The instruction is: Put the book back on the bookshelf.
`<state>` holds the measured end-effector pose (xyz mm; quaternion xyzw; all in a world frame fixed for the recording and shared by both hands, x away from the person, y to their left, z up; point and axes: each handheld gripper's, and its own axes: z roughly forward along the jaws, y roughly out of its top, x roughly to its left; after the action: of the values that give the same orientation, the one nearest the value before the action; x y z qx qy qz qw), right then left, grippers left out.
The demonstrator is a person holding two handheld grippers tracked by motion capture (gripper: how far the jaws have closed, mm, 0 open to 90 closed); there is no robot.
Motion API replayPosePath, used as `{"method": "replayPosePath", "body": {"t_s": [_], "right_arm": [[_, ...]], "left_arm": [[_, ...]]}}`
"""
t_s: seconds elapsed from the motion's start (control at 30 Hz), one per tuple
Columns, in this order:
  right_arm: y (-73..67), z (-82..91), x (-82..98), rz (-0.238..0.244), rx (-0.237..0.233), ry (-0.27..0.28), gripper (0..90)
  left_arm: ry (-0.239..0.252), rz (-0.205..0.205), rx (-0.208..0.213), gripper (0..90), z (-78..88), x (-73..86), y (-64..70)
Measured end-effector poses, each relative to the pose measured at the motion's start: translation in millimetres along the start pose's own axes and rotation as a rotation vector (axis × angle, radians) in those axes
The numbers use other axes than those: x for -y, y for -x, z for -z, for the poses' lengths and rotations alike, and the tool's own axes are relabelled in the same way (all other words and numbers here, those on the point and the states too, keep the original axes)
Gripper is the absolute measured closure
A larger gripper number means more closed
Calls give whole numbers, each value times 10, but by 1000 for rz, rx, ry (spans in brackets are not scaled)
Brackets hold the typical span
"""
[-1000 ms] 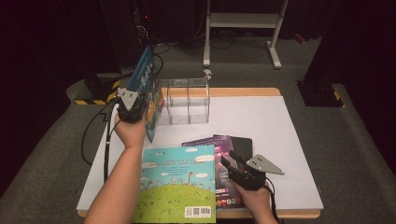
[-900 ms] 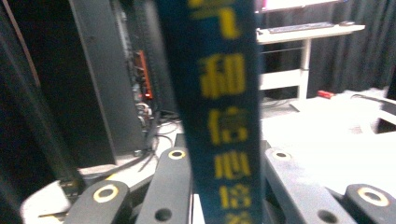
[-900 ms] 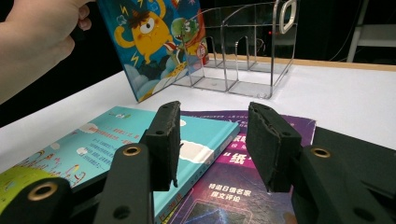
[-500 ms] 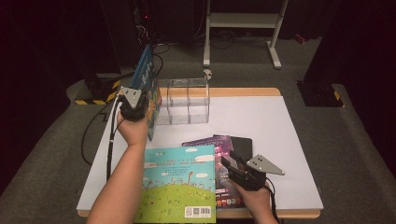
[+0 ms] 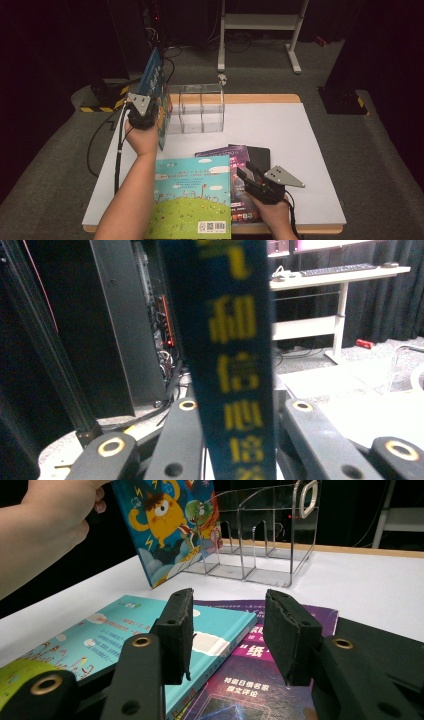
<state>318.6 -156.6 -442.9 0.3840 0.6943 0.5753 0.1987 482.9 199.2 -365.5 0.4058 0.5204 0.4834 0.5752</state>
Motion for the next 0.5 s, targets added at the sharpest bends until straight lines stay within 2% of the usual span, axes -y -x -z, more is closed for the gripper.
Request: {"method": "replayPosePath", "body": {"t_s": [0.13,0.2,0.23,0.3,0.37,0.5], "right_arm": [[-6,-6,2,2,0,-2,548],[-8,-10,3,2,-1,-3,548],[-11,-10,3,3,-1,-3,548],[-12,-11,4,4,-1,-4,547],[-8,-12,4,4,0,-5,545],[0,-17,8,4,1,-7,542]], "left_arm": [[-12,-6,12,739,14,9,-15],[-18,6,14,704,14,11,-27],[-29,32,20,685,14,22,-48],[-49,40,29,673,23,41,-71],[-62,70,35,656,30,57,-89],[-77,83,54,631,69,87,-101]]}}
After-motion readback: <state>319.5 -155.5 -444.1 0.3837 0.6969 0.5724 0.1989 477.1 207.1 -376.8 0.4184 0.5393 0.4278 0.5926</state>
